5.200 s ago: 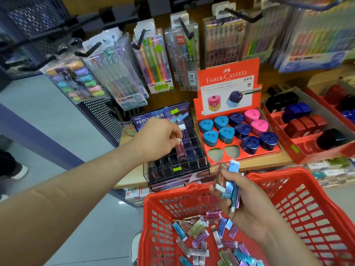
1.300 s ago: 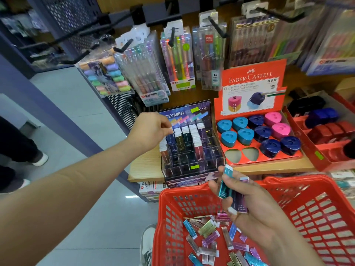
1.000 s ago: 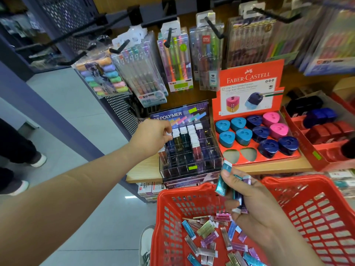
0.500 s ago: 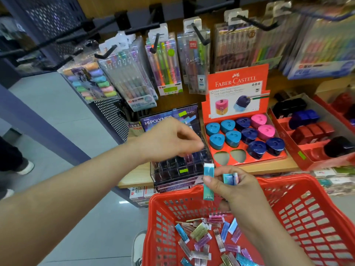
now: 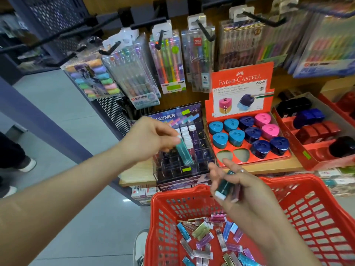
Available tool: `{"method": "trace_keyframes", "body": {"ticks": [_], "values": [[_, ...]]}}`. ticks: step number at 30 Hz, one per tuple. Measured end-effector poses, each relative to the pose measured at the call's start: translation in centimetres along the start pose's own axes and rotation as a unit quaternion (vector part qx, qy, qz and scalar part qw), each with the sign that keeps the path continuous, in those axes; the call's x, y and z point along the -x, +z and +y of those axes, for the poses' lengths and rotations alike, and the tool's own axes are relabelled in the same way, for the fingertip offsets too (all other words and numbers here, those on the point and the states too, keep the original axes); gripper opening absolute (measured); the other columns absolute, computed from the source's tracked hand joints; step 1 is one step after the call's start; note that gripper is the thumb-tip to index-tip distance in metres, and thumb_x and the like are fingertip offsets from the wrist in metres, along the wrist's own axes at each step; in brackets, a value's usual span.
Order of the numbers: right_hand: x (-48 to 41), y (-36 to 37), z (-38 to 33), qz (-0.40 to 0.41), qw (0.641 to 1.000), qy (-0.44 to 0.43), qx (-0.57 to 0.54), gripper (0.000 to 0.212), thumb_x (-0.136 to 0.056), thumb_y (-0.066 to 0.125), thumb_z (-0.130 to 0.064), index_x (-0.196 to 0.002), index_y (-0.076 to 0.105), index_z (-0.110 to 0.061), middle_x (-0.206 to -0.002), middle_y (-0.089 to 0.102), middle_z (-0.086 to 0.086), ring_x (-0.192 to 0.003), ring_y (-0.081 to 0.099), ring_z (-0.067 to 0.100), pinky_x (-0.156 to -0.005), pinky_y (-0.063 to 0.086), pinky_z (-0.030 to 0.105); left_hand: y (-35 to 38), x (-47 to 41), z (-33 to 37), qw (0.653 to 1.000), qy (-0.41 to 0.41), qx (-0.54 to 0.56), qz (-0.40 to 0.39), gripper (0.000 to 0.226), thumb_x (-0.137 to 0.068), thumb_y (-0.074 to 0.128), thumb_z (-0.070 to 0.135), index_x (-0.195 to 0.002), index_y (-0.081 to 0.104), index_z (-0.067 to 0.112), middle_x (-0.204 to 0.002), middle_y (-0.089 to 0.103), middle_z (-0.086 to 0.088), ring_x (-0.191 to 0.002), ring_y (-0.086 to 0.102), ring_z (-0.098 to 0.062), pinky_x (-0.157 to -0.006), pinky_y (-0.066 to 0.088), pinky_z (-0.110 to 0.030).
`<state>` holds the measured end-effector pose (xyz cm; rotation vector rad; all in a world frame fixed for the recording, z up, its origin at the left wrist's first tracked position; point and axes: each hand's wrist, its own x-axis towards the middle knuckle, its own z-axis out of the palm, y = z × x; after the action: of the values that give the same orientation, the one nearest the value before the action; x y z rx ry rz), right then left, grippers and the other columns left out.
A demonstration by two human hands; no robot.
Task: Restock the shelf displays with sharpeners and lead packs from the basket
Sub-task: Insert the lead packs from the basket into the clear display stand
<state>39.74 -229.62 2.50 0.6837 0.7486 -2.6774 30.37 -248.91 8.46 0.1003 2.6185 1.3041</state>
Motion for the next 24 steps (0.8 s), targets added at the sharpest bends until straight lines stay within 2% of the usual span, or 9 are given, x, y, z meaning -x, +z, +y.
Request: {"method": "trace_keyframes", "body": {"ticks": [2, 5, 6, 8, 11, 14, 17, 21, 24], "values": [[0.4, -0.4, -0.5, -0.007, 1.0, 0.012, -0.012, 0.051, -0.086, 0.032, 0.018, -0.122, 0.056, -0.009, -0.106, 0.07, 0.028, -0.094, 0.071, 0.033, -0.074, 0.058, 0.046, -1.6, -1.0, -0.9, 0.997, 0.012, -0.024, 0.069, 0.011, -0.078, 0.077, 0.014, -0.074, 0.074, 0.024, -0.062, 0.071, 0.001, -0.06, 0.063, -0.012, -0.059, 0.055, -0.022], [0.8, -0.8, -0.7, -0.007, 0.999, 0.029, 0.038, 0.045, -0.093, 0.033, 0.015, -0.122, 0.058, -0.01, -0.113, 0.07, 0.022, -0.095, 0.069, 0.044, -0.071, 0.057, 0.057, -2.6, -2.0, -2.4, 0.988, 0.01, -0.067, 0.135, 0.004, -0.08, 0.075, 0.018, -0.08, 0.075, 0.021, -0.067, 0.071, 0.001, -0.064, 0.065, -0.014, -0.052, 0.046, -0.016], [0.9, -0.9, -0.6, -0.008, 0.998, 0.041, 0.048, 0.04, -0.094, 0.037, 0.011, -0.121, 0.058, -0.009, -0.113, 0.07, 0.02, -0.093, 0.07, 0.043, -0.066, 0.059, 0.053, -2.7, -2.1, -2.8, 0.985, 0.012, -0.091, 0.147, 0.002, -0.081, 0.075, 0.019, -0.083, 0.075, 0.019, -0.069, 0.07, 0.003, -0.065, 0.065, -0.013, -0.056, 0.047, -0.018], [1.0, -1.2, -0.4, -0.007, 0.996, 0.055, 0.071, 0.028, -0.091, 0.047, 0.004, -0.113, 0.06, -0.005, -0.11, 0.072, 0.017, -0.084, 0.073, 0.035, -0.05, 0.06, 0.033, -2.7, -2.3, -3.4, 0.98, 0.021, -0.119, 0.158, 0.003, -0.081, 0.075, 0.021, -0.084, 0.076, 0.019, -0.07, 0.068, 0.009, -0.068, 0.064, -0.01, -0.068, 0.05, -0.024], [1.0, -1.3, 0.3, 0.023, 0.992, 0.035, 0.115, 0.021, -0.078, 0.06, -0.006, -0.099, 0.062, -0.004, -0.101, 0.074, 0.017, -0.056, 0.069, 0.018, -0.032, 0.041, 0.014, -2.6, -2.4, -3.9, 0.975, 0.04, -0.149, 0.16, 0.005, -0.081, 0.075, 0.022, -0.086, 0.075, 0.019, -0.074, 0.068, 0.011, -0.073, 0.063, -0.007, -0.078, 0.052, -0.025], [0.8, -1.4, 0.7, 0.048, 0.988, 0.019, 0.145, 0.02, -0.078, 0.062, -0.014, -0.097, 0.06, -0.008, -0.082, 0.072, 0.014, -0.04, 0.046, 0.009, -0.029, 0.026, 0.013, -2.2, -2.6, -4.2, 0.969, 0.064, -0.177, 0.16, 0.008, -0.082, 0.074, 0.023, -0.088, 0.075, 0.018, -0.076, 0.068, 0.01, -0.073, 0.061, -0.003, -0.078, 0.05, -0.022], [0.6, -1.7, 0.7, 0.048, 0.986, 0.021, 0.159, 0.014, -0.082, 0.061, -0.015, -0.093, 0.059, -0.007, -0.071, 0.059, 0.011, -0.04, 0.034, 0.009, -0.03, 0.02, 0.015, -1.9, -3.1, -4.4, 0.967, 0.072, -0.188, 0.158, 0.006, -0.083, 0.073, 0.023, -0.087, 0.074, 0.018, -0.075, 0.066, 0.009, -0.072, 0.059, -0.004, -0.075, 0.05, -0.021], [0.4, -2.2, 0.5, 0.046, 0.984, 0.024, 0.169, 0.012, -0.092, 0.052, -0.005, -0.101, 0.06, -0.004, -0.067, 0.057, 0.008, -0.044, 0.042, 0.012, -0.031, 0.022, 0.016, -1.5, -3.7, -4.5, 0.96, 0.08, -0.223, 0.151, 0.008, -0.085, 0.072, 0.024, -0.089, 0.073, 0.017, -0.079, 0.068, 0.005, -0.076, 0.061, -0.009, -0.077, 0.049, -0.023], [0.6, -2.4, 0.2, 0.041, 0.978, 0.011, 0.203, 0.014, -0.085, 0.06, -0.005, -0.098, 0.064, -0.004, -0.06, 0.054, 0.003, -0.047, 0.05, 0.012, -0.032, 0.025, 0.015, -1.5, -3.8, -4.7, 0.963, 0.075, -0.218, 0.143, 0.004, -0.085, 0.071, 0.022, -0.088, 0.071, 0.019, -0.079, 0.066, 0.006, -0.076, 0.06, -0.008, -0.075, 0.048, -0.021]]}}
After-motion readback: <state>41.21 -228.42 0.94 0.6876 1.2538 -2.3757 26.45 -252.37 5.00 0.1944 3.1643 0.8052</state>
